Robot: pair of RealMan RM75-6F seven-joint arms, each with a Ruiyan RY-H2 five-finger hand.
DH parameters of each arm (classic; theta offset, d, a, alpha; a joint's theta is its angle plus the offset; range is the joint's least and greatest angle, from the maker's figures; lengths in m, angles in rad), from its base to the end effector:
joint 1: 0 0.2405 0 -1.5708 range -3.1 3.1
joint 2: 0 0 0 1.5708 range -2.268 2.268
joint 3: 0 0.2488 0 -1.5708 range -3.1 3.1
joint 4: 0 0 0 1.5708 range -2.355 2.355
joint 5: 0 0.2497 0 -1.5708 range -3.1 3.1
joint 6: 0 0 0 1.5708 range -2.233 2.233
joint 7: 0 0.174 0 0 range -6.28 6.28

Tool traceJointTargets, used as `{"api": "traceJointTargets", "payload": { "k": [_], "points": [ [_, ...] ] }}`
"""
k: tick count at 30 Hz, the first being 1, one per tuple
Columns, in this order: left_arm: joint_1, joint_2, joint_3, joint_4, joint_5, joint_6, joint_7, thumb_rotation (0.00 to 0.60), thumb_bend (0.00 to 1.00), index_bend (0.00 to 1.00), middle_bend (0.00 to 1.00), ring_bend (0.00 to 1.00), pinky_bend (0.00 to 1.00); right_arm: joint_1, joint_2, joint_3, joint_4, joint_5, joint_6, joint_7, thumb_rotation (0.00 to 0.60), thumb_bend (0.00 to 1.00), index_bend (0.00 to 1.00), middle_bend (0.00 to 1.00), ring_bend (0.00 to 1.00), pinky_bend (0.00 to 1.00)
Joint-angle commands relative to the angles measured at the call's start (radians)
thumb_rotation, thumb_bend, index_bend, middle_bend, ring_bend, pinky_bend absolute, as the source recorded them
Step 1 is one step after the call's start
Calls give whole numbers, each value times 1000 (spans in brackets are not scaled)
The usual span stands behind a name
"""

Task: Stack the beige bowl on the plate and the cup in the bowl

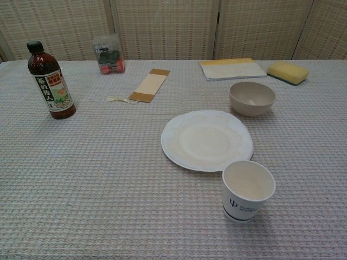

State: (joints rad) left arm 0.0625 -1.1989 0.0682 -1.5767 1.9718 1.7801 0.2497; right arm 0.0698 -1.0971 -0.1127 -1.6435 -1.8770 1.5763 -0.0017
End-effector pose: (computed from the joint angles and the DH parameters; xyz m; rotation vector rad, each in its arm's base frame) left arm -0.2582 0.1259 0.0982 -1.5871 -0.5376 -1.0597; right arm -0.2678 -0.1564 0.0893 1.7241 -0.8366 1.0684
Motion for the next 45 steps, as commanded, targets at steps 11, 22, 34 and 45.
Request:
{"api": "traceJointTargets", "payload": {
  "k": [11, 22, 34, 45],
  "points": [
    [-6, 2, -4, 0, -7, 0, -11, 600, 314, 40, 0, 0, 156, 10, 4, 26, -7, 38, -4, 34, 600, 104, 0, 0, 0, 0],
    [-4, -6, -6, 9, 0, 12, -4, 600, 314, 39, 0, 0, 157, 218, 154, 180, -192, 255, -294, 84, 600, 103, 0, 0, 0, 0],
    [-9, -20, -4, 13, -6, -11, 16, 600, 314, 36, 0, 0, 156, 481, 273, 305, -262, 727, -739, -26, 600, 101, 0, 0, 0, 0],
    [-33, -33, -12, 52, 10, -4, -21, 600, 314, 21, 0, 0, 157, 583, 125, 294, -85, 863, -819, -110, 600, 88, 0, 0, 0, 0]
  ]
}}
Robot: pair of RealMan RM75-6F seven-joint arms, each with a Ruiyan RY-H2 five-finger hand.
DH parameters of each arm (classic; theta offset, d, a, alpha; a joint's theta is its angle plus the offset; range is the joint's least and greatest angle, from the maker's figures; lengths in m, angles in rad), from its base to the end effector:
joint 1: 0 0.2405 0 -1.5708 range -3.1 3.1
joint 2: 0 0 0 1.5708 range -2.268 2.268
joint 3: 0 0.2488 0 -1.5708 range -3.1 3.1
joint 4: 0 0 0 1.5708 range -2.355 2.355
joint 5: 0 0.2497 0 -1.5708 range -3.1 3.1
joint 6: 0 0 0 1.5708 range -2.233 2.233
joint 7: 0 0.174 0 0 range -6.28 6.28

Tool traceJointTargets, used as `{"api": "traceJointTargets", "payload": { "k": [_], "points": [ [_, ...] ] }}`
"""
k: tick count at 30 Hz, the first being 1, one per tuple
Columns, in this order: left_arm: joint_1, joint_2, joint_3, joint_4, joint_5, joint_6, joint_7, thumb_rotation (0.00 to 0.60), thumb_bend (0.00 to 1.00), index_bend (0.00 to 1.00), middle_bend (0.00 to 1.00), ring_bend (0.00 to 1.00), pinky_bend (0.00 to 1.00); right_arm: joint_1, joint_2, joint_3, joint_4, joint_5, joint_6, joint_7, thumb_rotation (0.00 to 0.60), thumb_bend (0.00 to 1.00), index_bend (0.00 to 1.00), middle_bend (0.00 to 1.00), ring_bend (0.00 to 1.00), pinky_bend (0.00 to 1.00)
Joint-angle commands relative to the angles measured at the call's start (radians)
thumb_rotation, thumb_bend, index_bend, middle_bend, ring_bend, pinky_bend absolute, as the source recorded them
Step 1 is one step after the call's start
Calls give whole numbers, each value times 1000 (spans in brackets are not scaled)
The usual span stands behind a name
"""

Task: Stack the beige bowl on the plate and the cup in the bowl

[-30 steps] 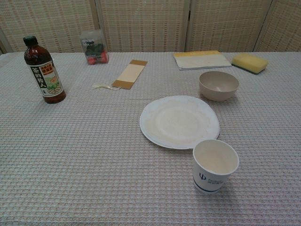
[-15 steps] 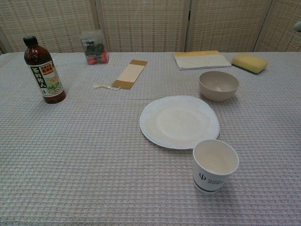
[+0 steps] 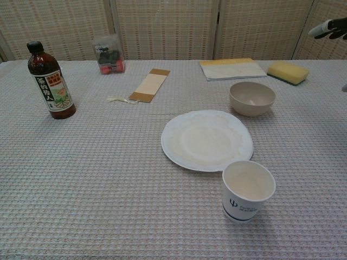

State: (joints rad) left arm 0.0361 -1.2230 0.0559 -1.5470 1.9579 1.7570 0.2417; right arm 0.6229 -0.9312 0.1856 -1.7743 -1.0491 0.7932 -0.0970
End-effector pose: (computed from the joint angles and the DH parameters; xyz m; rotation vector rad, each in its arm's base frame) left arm -0.2607 0.1365 0.0912 -1.6025 -0.5281 -1.0615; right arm -0.2202 -0.3738 0.0992 1.7111 -1.1135 0.7372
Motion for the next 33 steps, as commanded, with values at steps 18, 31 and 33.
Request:
{"api": "traceJointTargets", "payload": {
  "k": [18, 31, 33],
  "points": [
    [-19, -8, -5, 37, -17, 8, -47, 600, 314, 36, 0, 0, 157, 130, -253, -7, 278, 120, -128, 19, 600, 49, 0, 0, 0, 0],
    [-43, -3, -25, 42, -104, -48, -93, 600, 314, 37, 0, 0, 157, 221, -343, 22, 427, 172, -257, 77, 600, 49, 0, 0, 0, 0],
    [-45, -1, -25, 42, -107, -48, -99, 600, 314, 36, 0, 0, 157, 233, -348, 22, 438, 178, -272, 79, 600, 49, 0, 0, 0, 0]
  ]
}}
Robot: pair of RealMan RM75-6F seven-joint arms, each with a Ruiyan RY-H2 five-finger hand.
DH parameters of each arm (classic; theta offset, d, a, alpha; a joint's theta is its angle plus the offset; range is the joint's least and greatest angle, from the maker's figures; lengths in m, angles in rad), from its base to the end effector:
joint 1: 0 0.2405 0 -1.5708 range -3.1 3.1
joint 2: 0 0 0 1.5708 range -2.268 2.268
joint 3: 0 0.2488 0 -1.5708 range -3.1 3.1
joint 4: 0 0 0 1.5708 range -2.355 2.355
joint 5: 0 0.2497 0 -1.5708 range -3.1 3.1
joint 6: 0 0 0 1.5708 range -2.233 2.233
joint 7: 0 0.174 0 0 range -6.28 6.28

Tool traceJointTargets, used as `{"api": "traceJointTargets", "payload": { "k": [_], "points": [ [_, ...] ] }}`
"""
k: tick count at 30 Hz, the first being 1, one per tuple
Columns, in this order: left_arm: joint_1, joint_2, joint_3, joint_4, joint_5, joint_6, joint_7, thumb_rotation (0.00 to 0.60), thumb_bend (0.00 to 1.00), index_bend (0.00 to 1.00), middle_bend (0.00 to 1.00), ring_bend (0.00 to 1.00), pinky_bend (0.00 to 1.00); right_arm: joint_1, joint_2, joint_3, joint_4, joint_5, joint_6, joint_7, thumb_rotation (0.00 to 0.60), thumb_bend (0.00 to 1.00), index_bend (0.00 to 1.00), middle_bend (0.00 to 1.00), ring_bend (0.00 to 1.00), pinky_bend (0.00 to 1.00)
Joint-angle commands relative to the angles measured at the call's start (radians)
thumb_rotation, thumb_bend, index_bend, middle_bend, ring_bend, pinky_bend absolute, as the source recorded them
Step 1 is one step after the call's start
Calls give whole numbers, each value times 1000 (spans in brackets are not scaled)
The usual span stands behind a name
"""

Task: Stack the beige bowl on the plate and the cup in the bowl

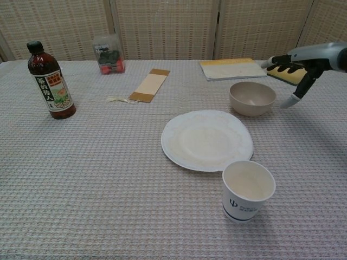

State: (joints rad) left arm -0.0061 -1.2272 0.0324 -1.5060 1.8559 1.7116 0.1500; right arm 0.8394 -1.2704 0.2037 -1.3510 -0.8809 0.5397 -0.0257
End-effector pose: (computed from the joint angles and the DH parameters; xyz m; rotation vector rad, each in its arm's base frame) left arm -0.2801 0.1596 0.0934 -1.5735 -0.5989 -1.0413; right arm -0.2128 -0.4525 0.0170 1.7205 -1.3140 0.7083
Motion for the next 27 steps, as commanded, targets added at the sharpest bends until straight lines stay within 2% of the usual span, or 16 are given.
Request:
{"api": "traceJointTargets", "payload": {
  "k": [1, 16, 27],
  "points": [
    [-3, 4, -2, 1, -7, -2, -10, 600, 314, 36, 0, 0, 156, 23, -12, 3, 19, 14, -21, 6, 600, 49, 0, 0, 0, 0],
    [-10, 8, -22, 2, -63, -8, -26, 600, 314, 36, 0, 0, 156, 104, -64, -10, 103, 100, -98, 24, 600, 49, 0, 0, 0, 0],
    [-6, 14, -21, 2, -69, 7, -34, 600, 314, 37, 0, 0, 157, 133, -131, -21, 185, 101, -138, 59, 600, 49, 0, 0, 0, 0]
  ]
}}
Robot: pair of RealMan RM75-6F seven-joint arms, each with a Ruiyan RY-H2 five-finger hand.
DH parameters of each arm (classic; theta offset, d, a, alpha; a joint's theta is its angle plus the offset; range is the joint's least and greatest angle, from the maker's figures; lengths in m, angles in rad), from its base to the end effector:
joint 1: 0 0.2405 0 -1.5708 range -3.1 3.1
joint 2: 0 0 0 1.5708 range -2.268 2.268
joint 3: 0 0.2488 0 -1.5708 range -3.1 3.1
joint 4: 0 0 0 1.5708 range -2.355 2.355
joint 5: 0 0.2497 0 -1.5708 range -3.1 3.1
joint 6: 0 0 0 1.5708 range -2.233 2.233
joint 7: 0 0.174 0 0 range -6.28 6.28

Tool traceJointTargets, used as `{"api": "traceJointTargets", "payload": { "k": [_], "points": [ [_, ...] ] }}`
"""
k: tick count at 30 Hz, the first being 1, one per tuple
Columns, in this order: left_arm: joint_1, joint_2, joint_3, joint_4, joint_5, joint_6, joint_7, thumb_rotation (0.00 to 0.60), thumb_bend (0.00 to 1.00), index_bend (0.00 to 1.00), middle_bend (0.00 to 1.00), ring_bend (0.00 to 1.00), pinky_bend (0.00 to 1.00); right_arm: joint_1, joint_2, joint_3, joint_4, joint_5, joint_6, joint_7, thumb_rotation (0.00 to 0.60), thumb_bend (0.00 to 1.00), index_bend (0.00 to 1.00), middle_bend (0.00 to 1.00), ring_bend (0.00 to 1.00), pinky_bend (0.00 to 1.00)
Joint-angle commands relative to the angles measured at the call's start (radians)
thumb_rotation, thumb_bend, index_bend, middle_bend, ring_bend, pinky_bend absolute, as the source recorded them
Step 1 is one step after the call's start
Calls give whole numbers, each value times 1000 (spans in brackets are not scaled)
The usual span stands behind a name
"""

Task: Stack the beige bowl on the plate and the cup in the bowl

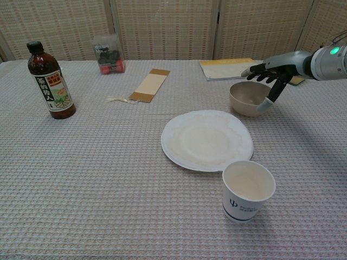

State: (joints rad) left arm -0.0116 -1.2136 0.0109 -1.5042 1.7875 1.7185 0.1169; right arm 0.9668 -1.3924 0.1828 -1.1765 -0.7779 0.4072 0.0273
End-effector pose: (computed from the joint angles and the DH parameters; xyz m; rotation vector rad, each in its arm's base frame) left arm -0.2902 0.1690 0.1063 -1.5064 -0.6171 -1.0275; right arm -0.1941 -0.4801 -0.0183 1.7275 -1.4333 0.6778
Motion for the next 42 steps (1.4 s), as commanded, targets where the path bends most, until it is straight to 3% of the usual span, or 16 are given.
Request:
{"api": "traceJointTargets", "payload": {
  "k": [1, 25, 31, 34, 36, 42],
  "points": [
    [0, 1, 0, -1, -2, 0, -1, 600, 314, 37, 0, 0, 157, 8, -16, 0, 16, -6, -6, 9, 600, 49, 0, 0, 0, 0],
    [-3, 7, -1, 4, -17, 1, -20, 600, 314, 36, 0, 0, 157, 17, -67, 3, 103, -51, -25, 66, 600, 49, 0, 0, 0, 0],
    [-7, 8, -2, 6, -21, -5, -25, 600, 314, 37, 0, 0, 157, 13, -103, 8, 148, -80, -15, 80, 600, 125, 0, 0, 0, 0],
    [-8, 8, 1, 6, -19, -7, -25, 600, 314, 37, 0, 0, 156, 6, -119, 13, 163, -96, 14, 79, 600, 205, 0, 7, 35, 123],
    [-9, 7, 1, 6, -18, -7, -25, 600, 314, 36, 0, 0, 157, 2, -123, 17, 164, -104, 29, 81, 600, 257, 0, 36, 122, 271],
    [-12, 4, 3, 6, -18, -14, -19, 600, 314, 37, 0, 0, 157, -16, -113, 31, 139, -127, 78, 82, 600, 303, 0, 87, 209, 376]
  ]
}}
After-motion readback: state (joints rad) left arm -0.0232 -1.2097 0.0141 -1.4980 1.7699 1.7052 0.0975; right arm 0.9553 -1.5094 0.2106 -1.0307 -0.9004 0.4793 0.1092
